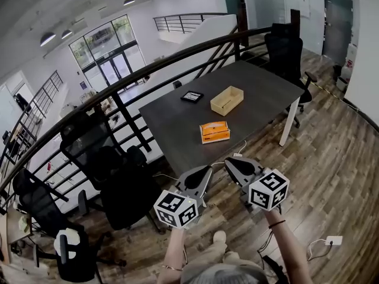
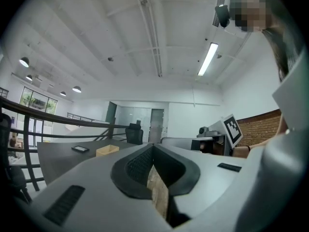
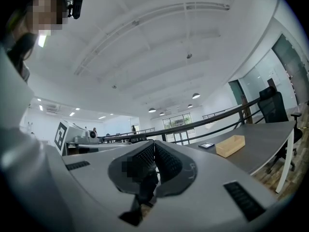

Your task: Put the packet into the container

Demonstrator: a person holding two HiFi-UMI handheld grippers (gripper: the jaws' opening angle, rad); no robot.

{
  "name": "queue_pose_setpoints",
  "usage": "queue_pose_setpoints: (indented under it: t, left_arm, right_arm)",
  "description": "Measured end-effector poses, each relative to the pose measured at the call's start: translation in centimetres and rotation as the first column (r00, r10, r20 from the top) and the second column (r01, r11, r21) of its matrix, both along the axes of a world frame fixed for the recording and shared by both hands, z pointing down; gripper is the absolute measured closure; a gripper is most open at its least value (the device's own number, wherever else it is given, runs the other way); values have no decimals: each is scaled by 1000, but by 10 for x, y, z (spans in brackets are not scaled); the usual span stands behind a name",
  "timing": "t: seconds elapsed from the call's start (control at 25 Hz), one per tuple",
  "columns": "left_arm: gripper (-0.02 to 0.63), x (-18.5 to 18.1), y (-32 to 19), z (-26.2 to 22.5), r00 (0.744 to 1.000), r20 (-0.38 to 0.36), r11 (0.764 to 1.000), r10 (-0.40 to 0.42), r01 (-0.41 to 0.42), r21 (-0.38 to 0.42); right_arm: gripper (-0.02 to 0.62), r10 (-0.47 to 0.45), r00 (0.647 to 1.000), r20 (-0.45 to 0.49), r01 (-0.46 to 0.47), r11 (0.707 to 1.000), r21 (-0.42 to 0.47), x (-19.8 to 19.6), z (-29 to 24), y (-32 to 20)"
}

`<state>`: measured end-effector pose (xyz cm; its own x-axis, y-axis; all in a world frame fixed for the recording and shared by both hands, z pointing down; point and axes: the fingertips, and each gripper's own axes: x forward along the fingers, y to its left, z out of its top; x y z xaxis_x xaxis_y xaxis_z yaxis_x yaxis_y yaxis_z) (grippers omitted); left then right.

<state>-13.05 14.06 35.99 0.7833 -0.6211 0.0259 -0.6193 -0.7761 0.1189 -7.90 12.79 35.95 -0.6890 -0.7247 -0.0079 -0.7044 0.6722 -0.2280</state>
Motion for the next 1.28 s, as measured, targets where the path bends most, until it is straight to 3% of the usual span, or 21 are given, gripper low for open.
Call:
queue_pose_setpoints:
  t: [0.44, 0.96, 1.28]
  left_arm:
    - [598, 0, -80, 7, 999, 1, 999, 42, -42, 2]
    - [598, 17, -138, 10, 996, 11, 996, 91, -91, -7]
    - [598, 46, -182, 23, 997, 19, 997, 68, -68, -28]
  right_arm:
    - [586, 15, 999, -48, -14, 999, 30, -10, 4, -76]
    - [586, 44, 997, -56, -42, 998, 45, 9, 1, -136]
    - [586, -24, 998, -64, 26, 999, 27, 31, 13, -181]
